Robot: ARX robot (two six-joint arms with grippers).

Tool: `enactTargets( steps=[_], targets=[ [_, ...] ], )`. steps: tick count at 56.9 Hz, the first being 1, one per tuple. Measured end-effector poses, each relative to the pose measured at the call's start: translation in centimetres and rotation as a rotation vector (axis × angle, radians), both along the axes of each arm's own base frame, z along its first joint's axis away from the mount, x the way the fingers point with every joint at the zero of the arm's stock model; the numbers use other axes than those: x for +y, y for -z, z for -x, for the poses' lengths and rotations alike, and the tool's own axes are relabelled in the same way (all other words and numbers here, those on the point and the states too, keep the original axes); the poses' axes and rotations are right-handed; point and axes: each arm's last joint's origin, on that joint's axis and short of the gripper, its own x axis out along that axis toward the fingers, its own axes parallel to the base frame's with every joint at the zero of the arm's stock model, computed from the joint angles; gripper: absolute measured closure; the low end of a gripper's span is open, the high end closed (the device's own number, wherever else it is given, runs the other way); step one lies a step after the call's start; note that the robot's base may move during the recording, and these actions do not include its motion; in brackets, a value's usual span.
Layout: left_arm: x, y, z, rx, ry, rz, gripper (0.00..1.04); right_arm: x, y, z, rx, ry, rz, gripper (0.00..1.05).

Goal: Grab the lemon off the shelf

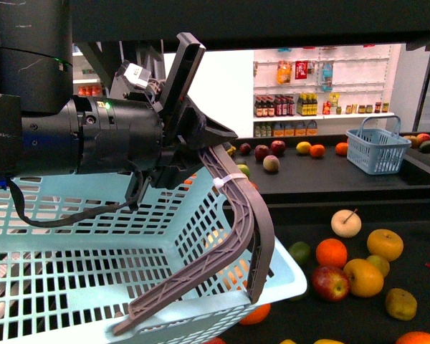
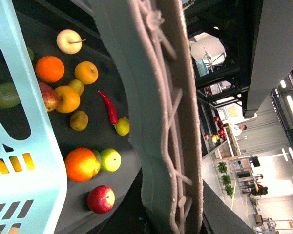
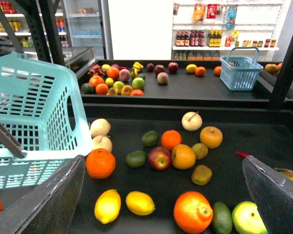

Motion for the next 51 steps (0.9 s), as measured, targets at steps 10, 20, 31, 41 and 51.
enactTargets(
  steps=[10,20,31,41,51],
  targets=[
    [-0.9,-0.3,0.3,-0.001,0.008,0.018,0.95,0.0,0.0,0.0,0.000,0.000,0.000,0.07],
    [-1.9,-0.6,0.6,-0.013,0.025,0.036,0.95,0.0,0.0,0.0,0.000,0.000,0.000,0.07],
    [-2.1,-0.6,0.7,0.003,0.021,0.040,0.95,-0.3,1.2,-1.2,0.412,0.231,-0.230,0.07],
    [-2.1,-0.6,0.6,0.004,0.012,0.039,0.95,-0.7,2.2,-4.5,0.505,0.227,-0.361,0.07],
    [-2.1,-0.6,0.6,0.004,0.015,0.039,0.95,-3.4,3.8,-10.4,0.653,0.177,-0.445,0.07]
  ],
)
